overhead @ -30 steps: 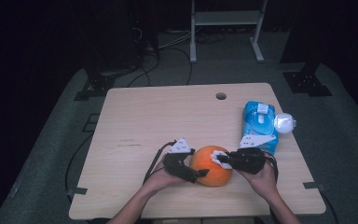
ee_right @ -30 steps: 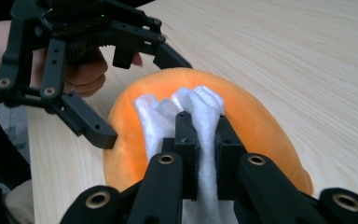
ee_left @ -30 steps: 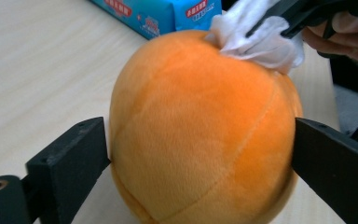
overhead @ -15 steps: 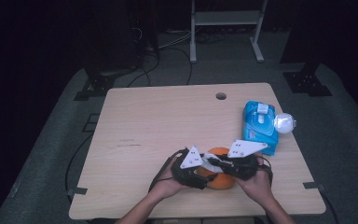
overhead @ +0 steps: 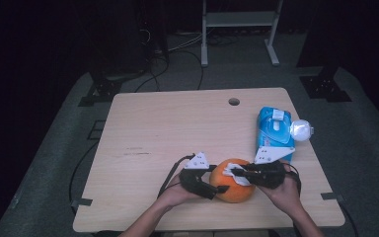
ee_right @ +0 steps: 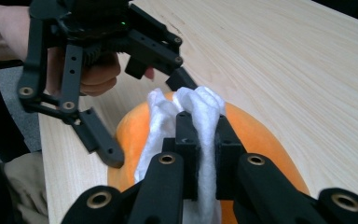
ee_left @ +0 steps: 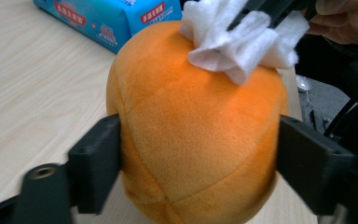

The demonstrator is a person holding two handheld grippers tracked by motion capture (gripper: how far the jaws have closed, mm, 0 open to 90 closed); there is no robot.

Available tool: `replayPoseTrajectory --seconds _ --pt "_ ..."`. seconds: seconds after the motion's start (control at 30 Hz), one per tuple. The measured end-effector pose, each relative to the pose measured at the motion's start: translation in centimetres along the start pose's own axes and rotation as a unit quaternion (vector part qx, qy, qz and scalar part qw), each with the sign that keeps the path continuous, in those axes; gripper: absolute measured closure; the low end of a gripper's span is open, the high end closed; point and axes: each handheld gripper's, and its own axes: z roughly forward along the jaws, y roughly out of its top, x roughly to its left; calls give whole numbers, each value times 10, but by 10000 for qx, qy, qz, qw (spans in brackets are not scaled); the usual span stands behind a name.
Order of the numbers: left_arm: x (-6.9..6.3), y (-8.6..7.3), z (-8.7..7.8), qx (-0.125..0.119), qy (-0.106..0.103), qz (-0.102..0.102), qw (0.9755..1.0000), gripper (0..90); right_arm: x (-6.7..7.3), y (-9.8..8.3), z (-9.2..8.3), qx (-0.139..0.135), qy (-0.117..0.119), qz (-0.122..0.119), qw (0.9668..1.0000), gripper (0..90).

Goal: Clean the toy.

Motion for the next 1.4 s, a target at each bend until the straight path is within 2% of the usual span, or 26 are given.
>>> replayPoseTrajectory --seconds 0.13,0.17,0.2,0.23,0.27,0.3,0.4,0.43,0.47,0.5,0.6,0.63,0.77,0.87,0.9,0.97,1.0,1.03,1.07,1.1,1.13,1.2,1.27,1.33,1.37,1.4 --pt "-6 5 -1 10 125 178 9998 261 11 7 -1 8 -136 -236 9996 832" --pt "-11 7 0 73 210 358 9991 261 21 11 3 -17 -64 -313 9995 832" --pt "-11 7 0 73 210 358 9991 261 21 11 3 -17 -64 -313 9995 832" --pt "-17 10 2 139 293 574 9978 261 30 14 10 -1 32 -422 9991 832" --pt "-17 10 2 139 293 574 9978 261 30 14 10 -1 32 -422 9991 832" --pt "-21 11 3 203 362 754 9963 261 38 17 19 54 46 -577 9983 832" --pt "-21 10 4 206 405 875 9951 264 38 17 22 82 -70 -563 9984 834" --pt "-20 9 3 191 395 884 9951 267 31 16 19 -4 -174 -428 9989 834" --pt "-19 9 3 187 383 890 9951 267 31 16 19 -4 -174 -428 9989 834" --pt "-20 9 4 190 365 957 9946 268 22 16 14 -83 -287 -253 9992 834" --pt "-21 8 4 214 340 1024 9939 268 15 15 9 -102 -404 -144 9990 833" --pt "-19 6 4 216 302 1009 9942 268 7 11 3 -116 -494 12 9987 833" --pt "-12 1 3 211 217 963 9949 267 -6 -1 -8 -43 -553 223 9982 833" --pt "-9 0 3 230 197 949 9950 267 -9 -7 -12 -11 -562 279 9980 833" --pt "-7 -1 3 220 124 889 9957 261 -10 -12 -13 -24 -486 418 9979 833" --pt "-6 -1 3 265 72 841 9961 188 -10 -13 -11 -15 -424 434 9982 833" --pt "-4 -2 4 290 -9 732 9969 188 -10 -13 -11 -15 -424 434 9982 833" --pt "0 -2 3 254 -169 428 9986 102 -7 -12 -7 11 -403 396 9984 832" --pt "0 -2 3 254 -169 428 9986 80 -7 -12 -7 11 -403 396 9984 832" --pt "5 -3 4 168 -354 64 9992 57 -4 -12 -5 -19 -307 353 9989 832" --pt "5 -3 4 168 -354 64 9992 44 -4 -12 -5 -19 -307 353 9989 832" --pt "8 -3 6 186 -465 -155 9986 43 2 -9 -2 3 -246 234 9994 832" --pt "9 -5 8 263 -525 -221 9980 83 5 -7 -1 45 -272 169 9995 832" --pt "10 -7 7 212 -581 -196 9979 182 8 -6 1 86 -308 67 9995 833" --pt "9 -5 3 151 -561 11 9983 245 10 -4 0 67 -346 0 9994 832" --pt "9 -5 3 151 -561 11 9983 281 10 -4 0 67 -346 0 9994 832"
